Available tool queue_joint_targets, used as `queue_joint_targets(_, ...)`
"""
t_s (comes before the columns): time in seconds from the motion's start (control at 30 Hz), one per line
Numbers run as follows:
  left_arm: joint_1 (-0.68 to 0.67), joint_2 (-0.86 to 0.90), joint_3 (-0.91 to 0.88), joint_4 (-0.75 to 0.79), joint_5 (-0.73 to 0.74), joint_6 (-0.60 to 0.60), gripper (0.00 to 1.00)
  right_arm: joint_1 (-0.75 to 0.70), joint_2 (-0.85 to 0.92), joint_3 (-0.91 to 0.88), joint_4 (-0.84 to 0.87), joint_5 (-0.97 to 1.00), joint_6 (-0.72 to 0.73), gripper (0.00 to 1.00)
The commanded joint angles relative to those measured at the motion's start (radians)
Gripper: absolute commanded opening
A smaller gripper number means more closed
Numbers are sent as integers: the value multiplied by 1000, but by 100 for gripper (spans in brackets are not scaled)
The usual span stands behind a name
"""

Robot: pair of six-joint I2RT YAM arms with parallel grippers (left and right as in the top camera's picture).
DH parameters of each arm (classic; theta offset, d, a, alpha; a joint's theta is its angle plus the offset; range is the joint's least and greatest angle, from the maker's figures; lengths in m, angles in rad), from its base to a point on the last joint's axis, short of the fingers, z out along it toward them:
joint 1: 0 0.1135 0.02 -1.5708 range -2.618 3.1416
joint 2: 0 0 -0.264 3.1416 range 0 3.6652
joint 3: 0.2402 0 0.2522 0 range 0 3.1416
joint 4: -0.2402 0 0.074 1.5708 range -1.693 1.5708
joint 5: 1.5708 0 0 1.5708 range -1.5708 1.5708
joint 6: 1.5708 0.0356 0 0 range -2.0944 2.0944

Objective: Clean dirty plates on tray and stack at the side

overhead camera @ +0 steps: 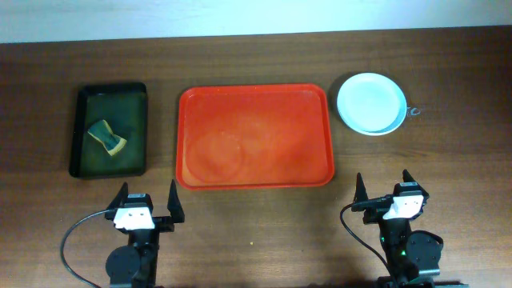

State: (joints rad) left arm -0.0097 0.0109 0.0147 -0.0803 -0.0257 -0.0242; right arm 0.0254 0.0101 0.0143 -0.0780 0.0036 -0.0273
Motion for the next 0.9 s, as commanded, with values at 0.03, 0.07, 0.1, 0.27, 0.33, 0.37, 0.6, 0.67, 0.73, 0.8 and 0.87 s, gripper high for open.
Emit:
queue_joint_targets(0.03, 6, -6, -6, -3, -24, 0, 99, -7, -6, -9, -3, 9, -2, 98)
queue_joint_targets(0.07, 6, -6, -6, -3, -22, 3, 100, -7, -6, -9, -3, 8, -2, 98)
queue_joint_targets(0.1, 6, -6, -6, -3, -14, 15, 100, -7, -6, -9, -3, 8, -2, 98)
queue_joint_targets(0.27, 6, -6, -6, -4, -3, 21, 99, -7, -6, -9, -3, 8, -2, 98)
queue_joint_targets(0.33, 6, -6, -6, -6, 10, 25, 99, -7, -6, -9, -3, 8, -2, 98)
queue_joint_targets(0.37, 6, -6, -6, -7, 10, 28, 99, -7, -6, -9, -3, 9, -2, 98)
queue_joint_targets(0.6, -1, -6, -6, -4, 11, 40, 99, -7, -6, -9, -3, 9, -2, 98)
queue_joint_targets(0.67, -1, -6, -6, -3, 11, 40, 99, -7, -6, -9, -3, 9, -2, 98)
queue_joint_targets(0.73, -1, -6, -6, -4, 11, 40, 99, -7, -6, -9, -3, 9, -2, 98)
queue_joint_targets(0.8, -1, -6, -6, -4, 11, 40, 99, -7, -6, -9, -3, 8, -2, 98)
queue_joint_targets(0.87, -1, -6, -6, -4, 11, 40, 99, -7, -6, -9, -3, 8, -2, 98)
